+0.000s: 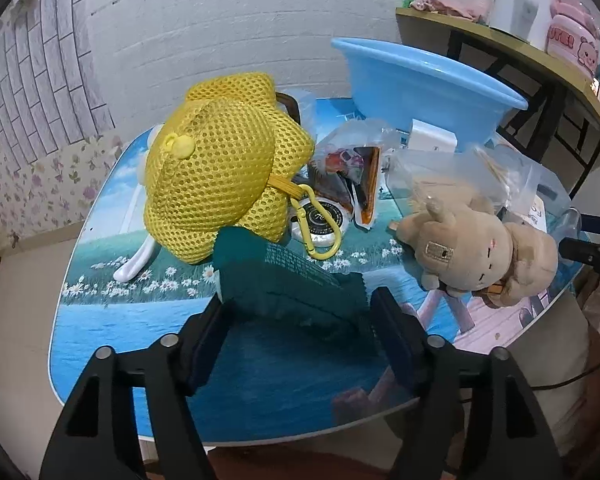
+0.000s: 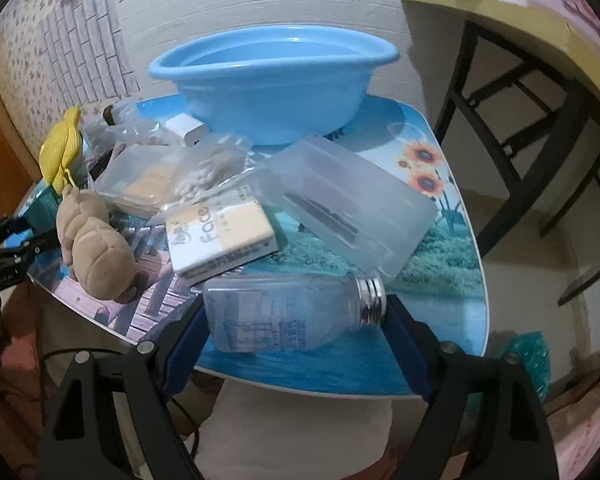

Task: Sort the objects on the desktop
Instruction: 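Grasp the dark green pouch with the left gripper while the right gripper grasps the glass bottle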

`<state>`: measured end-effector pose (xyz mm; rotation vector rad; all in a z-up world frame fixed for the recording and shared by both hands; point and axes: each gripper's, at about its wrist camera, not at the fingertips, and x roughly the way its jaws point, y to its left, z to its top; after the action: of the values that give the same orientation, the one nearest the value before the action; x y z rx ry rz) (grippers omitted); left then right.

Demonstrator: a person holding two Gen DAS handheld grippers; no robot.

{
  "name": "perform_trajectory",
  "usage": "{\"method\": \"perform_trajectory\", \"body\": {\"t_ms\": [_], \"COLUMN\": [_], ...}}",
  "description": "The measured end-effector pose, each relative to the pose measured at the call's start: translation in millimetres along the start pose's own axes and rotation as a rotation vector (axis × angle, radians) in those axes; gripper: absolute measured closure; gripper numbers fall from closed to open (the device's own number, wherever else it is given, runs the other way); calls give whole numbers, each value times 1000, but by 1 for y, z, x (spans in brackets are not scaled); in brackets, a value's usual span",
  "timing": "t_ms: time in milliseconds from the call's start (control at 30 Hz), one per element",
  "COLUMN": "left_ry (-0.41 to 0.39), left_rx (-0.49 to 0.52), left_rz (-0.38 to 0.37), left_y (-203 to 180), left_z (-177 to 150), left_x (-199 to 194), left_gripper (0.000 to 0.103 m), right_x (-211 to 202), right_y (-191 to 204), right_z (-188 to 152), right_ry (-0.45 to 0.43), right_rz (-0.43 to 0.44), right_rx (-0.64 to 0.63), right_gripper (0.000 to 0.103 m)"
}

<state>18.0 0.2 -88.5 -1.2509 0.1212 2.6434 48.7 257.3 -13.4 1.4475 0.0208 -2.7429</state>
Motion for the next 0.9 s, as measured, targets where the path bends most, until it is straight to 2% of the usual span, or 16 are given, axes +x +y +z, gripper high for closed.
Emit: {"method": "perform_trajectory", "body": {"t_ms": [100,133,200,300,367,600,900], "left_ry": [-6,-8,-21,-26,-18,-43,-125], "left_rx": [0,1,-2,-9,-17,-35,-57], "left_rz": [-2,-9,-20,-16,-31,-43,-82], "left_y": [1,0,1,2,3,4,5], "left_z": [-1,0,0,-1,0,6,26], "left_x": [0,0,-3,-5,-6,-18,-51], "left_gripper": [32,35,68,85,91,93,93], "right_x": [3,4,5,3,1,-15,-37], "right_y": [0,-2,-6,-12,-11,-6,2], "right_z": [1,2,1,1,1,9,28], "right_ry": [1,-2,-11,-18,-22,-67,-148], "right_rz": [7,13,32,62,66,97,123], "right_rx": [-2,7,37,79,78,69,56], "right_gripper": [18,18,18,19,19,19,19]}}
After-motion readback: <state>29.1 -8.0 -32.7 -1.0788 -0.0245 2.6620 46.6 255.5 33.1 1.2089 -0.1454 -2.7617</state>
